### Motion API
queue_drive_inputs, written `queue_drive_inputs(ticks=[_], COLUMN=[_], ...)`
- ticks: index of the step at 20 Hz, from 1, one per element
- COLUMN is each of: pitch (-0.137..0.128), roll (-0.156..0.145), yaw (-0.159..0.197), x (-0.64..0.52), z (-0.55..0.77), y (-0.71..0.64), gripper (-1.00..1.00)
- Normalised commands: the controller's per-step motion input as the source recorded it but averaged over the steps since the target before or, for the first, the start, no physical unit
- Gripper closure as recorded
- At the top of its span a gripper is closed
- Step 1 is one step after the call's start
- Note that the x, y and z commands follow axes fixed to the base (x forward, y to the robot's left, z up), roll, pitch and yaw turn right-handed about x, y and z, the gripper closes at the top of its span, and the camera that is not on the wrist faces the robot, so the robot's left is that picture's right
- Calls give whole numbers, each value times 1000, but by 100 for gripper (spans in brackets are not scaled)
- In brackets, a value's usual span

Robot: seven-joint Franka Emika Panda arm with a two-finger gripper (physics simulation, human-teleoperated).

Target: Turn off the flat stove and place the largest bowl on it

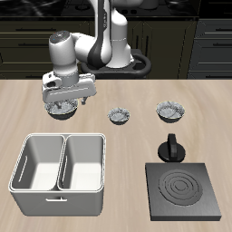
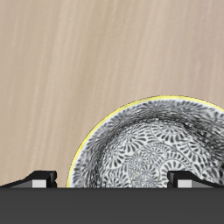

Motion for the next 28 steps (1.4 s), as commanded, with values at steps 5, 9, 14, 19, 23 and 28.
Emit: queue_drive_inputs(ticks=[5, 9, 14, 19, 23, 28], pitch=[44, 12, -15, 1, -30, -32], roll=[27, 6, -8, -6, -14, 0], yaw=[-4, -12, -10, 21, 20, 35], x=[-25, 18, -33, 0, -27, 14], z=[-399, -164, 52, 138, 337, 318], y=[64, 58, -7, 126, 196, 248], gripper=[100, 100, 100, 100, 100, 100])
